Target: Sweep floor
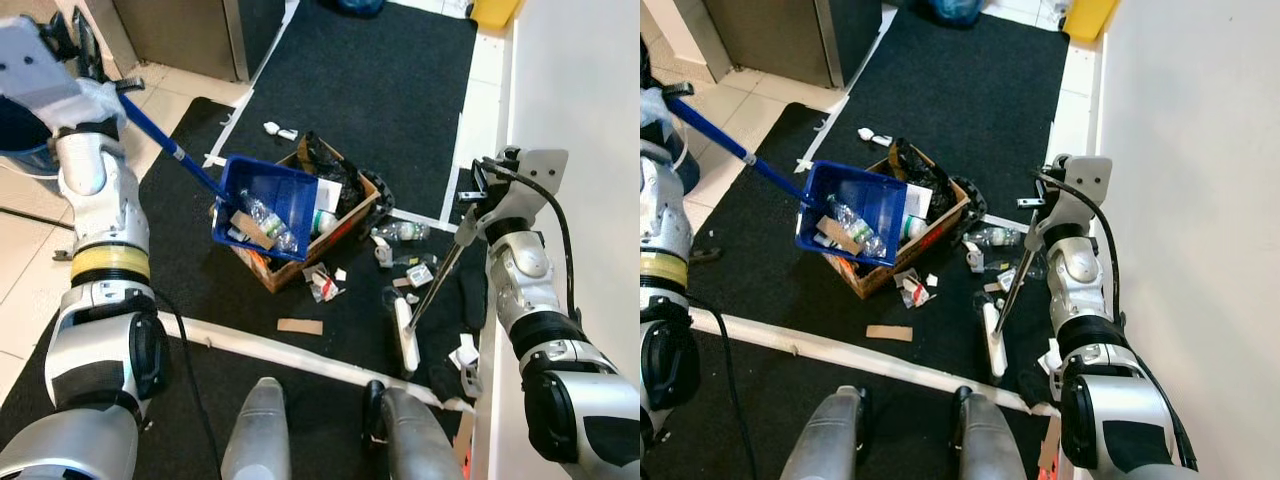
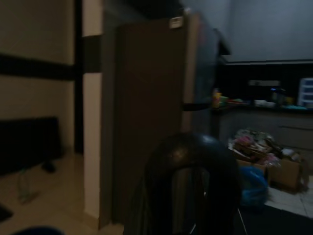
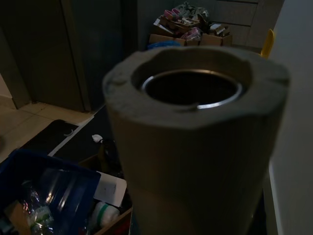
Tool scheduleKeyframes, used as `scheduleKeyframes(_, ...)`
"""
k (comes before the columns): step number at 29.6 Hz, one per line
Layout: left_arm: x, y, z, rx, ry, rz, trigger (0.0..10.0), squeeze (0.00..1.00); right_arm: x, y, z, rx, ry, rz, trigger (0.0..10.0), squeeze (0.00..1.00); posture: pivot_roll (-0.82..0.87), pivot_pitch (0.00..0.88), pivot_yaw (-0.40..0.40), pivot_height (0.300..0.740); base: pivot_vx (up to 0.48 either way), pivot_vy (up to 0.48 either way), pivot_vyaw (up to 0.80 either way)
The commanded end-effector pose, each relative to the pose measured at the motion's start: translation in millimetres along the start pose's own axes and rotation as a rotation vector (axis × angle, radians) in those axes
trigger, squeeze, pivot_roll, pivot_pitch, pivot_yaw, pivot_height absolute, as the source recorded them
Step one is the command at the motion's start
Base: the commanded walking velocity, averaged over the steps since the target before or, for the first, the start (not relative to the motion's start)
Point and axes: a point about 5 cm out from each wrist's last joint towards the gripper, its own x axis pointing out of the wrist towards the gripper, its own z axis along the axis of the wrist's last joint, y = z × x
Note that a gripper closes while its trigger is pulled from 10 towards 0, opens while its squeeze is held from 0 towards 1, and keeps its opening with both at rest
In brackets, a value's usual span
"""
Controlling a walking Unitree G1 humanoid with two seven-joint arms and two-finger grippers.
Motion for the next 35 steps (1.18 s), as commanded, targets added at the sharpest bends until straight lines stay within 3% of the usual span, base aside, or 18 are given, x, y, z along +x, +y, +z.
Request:
scheduleKeyframes(1,11.3,-0.5,22.4,0.078,-0.115,-0.030,10.0,0.00,-4.6,-7.0,-0.8,0.008,-0.018,-0.035,10.0,0.00,0.09,0.075,-0.025,0.740,0.000,0.000,0.00)
scheduleKeyframes(15,20.0,-21.8,27.2,0.144,-0.166,-0.080,10.0,0.00,-5.4,-4.2,1.2,0.016,-0.040,-0.014,10.0,0.00,0.07,0.067,-0.026,0.740,0.000,0.000,0.00)
scheduleKeyframes(19,19.6,-34.5,27.5,0.206,-0.189,-0.137,10.0,0.00,-6.0,-3.2,1.5,0.019,-0.046,-0.009,10.0,0.00,0.06,0.074,-0.024,0.740,0.000,0.000,0.00)
scheduleKeyframes(27,21.0,-50.2,28.6,0.231,-0.213,-0.220,10.0,0.00,-7.6,-4.2,1.1,0.021,-0.050,-0.016,10.0,0.00,0.06,0.082,-0.017,0.740,0.000,0.000,0.00)
scheduleKeyframes(35,18.6,-76.0,31.2,0.283,-0.270,-0.337,10.0,0.00,-9.2,-4.3,1.0,0.030,-0.057,-0.024,10.0,0.00,0.05,0.087,-0.001,0.740,0.000,0.000,0.00)
